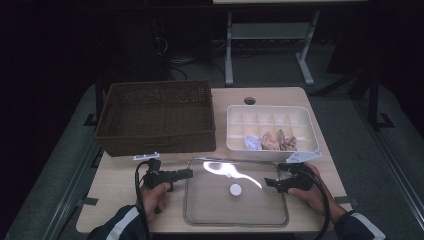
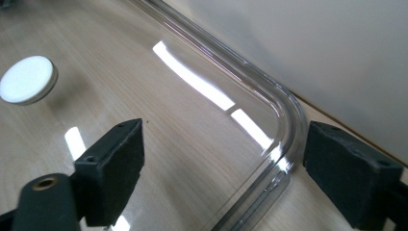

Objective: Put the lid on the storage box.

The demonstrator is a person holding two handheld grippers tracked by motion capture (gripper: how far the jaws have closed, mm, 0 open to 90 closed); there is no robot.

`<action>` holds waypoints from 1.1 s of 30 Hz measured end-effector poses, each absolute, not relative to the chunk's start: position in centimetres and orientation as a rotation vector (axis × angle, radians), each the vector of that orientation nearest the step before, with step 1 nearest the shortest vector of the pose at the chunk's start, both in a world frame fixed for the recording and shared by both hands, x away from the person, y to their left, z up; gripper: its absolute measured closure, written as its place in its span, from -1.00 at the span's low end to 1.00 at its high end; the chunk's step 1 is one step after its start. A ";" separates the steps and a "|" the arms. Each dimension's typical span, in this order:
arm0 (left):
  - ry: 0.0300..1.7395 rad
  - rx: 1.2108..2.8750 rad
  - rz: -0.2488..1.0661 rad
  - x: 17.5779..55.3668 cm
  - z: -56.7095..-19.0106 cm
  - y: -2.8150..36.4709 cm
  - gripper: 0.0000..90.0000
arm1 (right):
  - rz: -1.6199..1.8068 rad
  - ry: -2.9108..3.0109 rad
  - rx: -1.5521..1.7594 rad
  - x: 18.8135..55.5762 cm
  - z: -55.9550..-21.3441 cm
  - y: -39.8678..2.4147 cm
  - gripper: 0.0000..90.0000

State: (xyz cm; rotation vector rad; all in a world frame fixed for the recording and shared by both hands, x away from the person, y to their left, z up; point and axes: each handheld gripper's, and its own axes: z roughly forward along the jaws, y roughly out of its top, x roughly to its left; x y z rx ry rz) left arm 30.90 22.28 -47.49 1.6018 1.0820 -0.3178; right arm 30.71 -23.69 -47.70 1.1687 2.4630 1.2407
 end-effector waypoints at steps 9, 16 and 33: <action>0.974 1.611 -0.306 30.4 -46.8 22.1 0.65 | 1.301 2.436 1.221 30.6 -46.4 -25.0 -0.72; 0.938 1.595 -0.256 30.1 -46.0 22.1 0.67 | 1.373 2.569 1.288 30.2 -45.7 -26.6 -0.23; 0.888 1.686 -0.047 29.6 -43.4 21.1 0.65 | 1.446 2.459 1.249 30.6 -40.8 -28.6 0.50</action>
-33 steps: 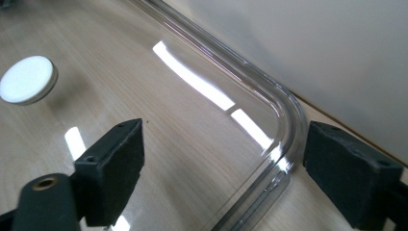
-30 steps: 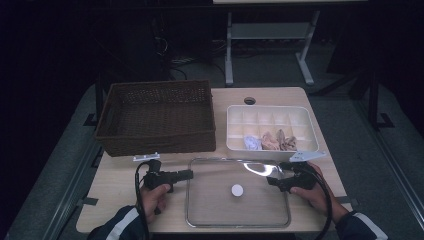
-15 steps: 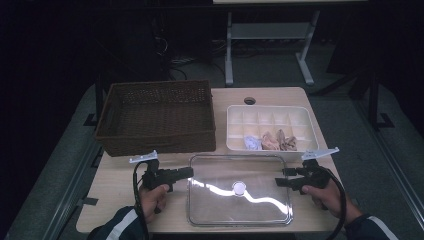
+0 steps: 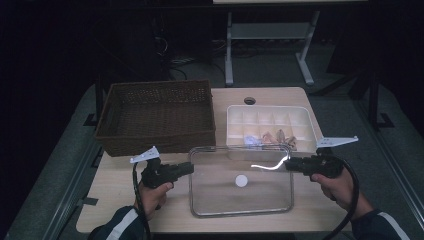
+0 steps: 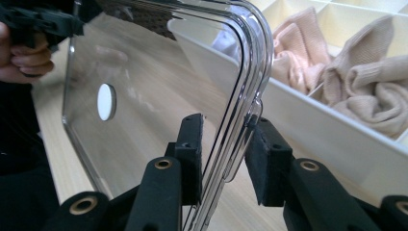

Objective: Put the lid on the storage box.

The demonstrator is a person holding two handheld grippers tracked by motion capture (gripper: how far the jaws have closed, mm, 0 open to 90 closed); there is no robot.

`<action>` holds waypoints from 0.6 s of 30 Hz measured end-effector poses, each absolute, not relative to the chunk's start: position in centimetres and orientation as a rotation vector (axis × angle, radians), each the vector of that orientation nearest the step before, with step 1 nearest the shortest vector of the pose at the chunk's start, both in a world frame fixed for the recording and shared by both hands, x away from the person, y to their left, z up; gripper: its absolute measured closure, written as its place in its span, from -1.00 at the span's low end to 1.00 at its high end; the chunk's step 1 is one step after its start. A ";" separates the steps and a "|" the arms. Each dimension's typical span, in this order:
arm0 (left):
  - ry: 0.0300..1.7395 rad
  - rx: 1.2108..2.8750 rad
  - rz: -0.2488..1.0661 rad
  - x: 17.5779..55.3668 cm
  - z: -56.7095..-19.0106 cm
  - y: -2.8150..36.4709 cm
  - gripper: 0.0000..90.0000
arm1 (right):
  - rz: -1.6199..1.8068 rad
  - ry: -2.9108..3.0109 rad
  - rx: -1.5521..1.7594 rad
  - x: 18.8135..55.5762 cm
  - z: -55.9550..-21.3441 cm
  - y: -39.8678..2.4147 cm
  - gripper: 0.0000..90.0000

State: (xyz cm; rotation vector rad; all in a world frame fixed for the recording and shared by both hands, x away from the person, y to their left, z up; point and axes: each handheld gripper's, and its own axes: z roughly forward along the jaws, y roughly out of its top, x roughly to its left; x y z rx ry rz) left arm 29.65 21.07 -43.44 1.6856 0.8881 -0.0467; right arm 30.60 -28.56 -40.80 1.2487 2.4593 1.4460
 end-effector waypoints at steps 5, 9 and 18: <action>0.900 1.691 -0.059 30.2 -43.4 20.8 0.63 | 1.428 2.460 1.258 31.4 -40.9 -28.7 0.50; 0.896 1.639 -0.077 30.5 -43.0 20.5 0.70 | 1.434 2.444 1.269 31.5 -40.6 -29.0 0.51; 0.864 1.603 -0.064 30.9 -41.6 19.7 0.81 | 1.457 2.367 1.251 31.5 -38.8 -30.1 0.62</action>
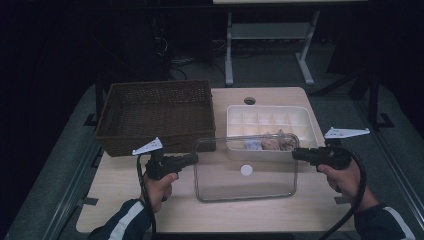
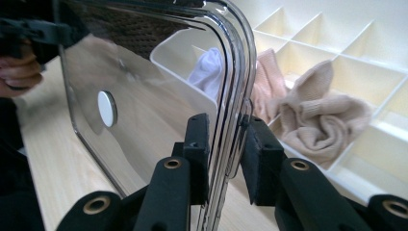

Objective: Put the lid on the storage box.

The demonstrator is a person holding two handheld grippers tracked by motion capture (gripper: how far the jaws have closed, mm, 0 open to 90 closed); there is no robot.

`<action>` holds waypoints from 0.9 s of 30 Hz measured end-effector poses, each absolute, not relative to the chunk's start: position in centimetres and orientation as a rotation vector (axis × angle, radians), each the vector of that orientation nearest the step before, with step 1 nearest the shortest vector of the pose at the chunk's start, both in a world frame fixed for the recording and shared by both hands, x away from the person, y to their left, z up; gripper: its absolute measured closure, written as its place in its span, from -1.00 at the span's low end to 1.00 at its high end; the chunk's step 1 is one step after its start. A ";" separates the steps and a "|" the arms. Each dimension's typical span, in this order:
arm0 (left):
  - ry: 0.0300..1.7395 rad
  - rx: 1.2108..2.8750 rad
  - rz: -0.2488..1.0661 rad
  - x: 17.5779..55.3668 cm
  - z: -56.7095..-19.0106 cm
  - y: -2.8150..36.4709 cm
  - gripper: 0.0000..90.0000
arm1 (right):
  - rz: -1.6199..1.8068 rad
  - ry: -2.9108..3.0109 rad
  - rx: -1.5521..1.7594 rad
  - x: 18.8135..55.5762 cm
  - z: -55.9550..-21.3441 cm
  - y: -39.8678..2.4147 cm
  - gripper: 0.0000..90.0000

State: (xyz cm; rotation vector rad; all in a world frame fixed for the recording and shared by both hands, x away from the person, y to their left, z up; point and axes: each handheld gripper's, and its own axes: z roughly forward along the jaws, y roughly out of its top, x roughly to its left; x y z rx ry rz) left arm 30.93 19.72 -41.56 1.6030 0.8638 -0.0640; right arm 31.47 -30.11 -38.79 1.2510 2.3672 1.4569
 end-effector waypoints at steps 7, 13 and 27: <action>0.839 1.623 -0.025 31.3 -40.7 19.3 0.81 | 1.446 2.345 1.244 31.4 -38.1 -30.3 0.63; 0.814 1.619 0.005 31.9 -39.4 18.4 0.81 | 1.439 2.319 1.250 31.7 -37.4 -30.9 0.62; 0.809 1.593 -0.024 36.6 -35.3 14.3 0.80 | 1.405 2.179 1.293 33.1 -33.0 -34.0 0.58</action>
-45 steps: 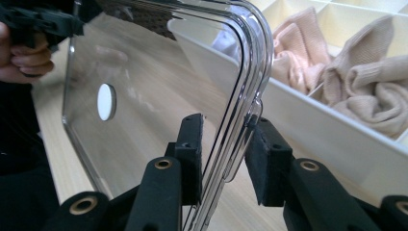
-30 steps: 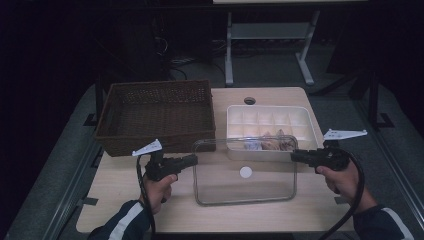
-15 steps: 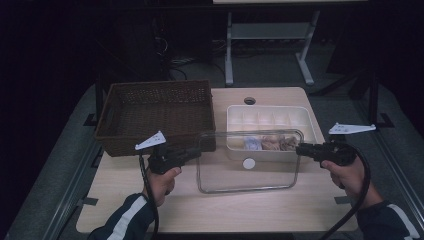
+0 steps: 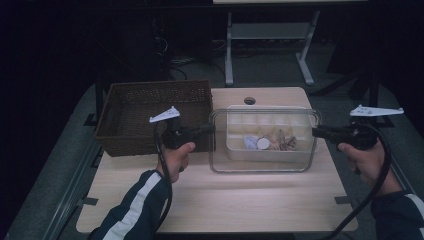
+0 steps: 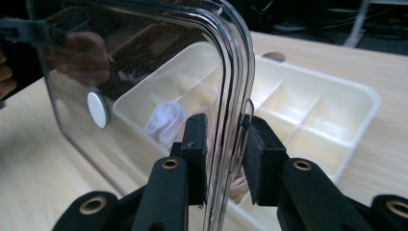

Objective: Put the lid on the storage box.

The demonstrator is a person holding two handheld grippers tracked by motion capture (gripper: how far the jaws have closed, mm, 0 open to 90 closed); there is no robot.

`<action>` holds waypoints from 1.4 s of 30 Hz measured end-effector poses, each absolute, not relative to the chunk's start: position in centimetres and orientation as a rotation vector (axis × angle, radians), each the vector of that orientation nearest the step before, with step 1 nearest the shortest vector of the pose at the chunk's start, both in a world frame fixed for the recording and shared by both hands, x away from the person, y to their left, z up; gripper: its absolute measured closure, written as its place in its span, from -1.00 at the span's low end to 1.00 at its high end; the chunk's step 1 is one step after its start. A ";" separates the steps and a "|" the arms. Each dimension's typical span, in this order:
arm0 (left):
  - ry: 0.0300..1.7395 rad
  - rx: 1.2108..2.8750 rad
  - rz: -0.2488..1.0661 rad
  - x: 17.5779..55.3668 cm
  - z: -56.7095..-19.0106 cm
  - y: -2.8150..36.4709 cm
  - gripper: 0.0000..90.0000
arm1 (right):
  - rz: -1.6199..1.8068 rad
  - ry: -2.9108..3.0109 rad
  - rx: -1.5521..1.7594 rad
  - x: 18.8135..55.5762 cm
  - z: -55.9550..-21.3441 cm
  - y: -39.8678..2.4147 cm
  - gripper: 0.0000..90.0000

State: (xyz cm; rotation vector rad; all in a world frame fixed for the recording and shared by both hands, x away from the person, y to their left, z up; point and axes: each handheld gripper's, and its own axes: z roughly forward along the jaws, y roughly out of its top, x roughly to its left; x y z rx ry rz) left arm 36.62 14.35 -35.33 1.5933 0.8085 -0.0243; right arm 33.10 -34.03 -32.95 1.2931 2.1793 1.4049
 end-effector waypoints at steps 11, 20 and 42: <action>0.854 1.616 -0.041 41.4 -33.2 11.4 0.78 | 1.339 2.121 1.359 36.6 -30.4 -36.0 0.55; 0.916 1.633 -0.047 44.3 -33.2 9.8 0.76 | 1.264 2.100 1.433 39.4 -30.2 -36.6 0.52; 0.933 1.655 -0.111 44.0 -32.5 9.7 0.77 | 1.174 2.087 1.518 39.4 -29.7 -36.4 0.50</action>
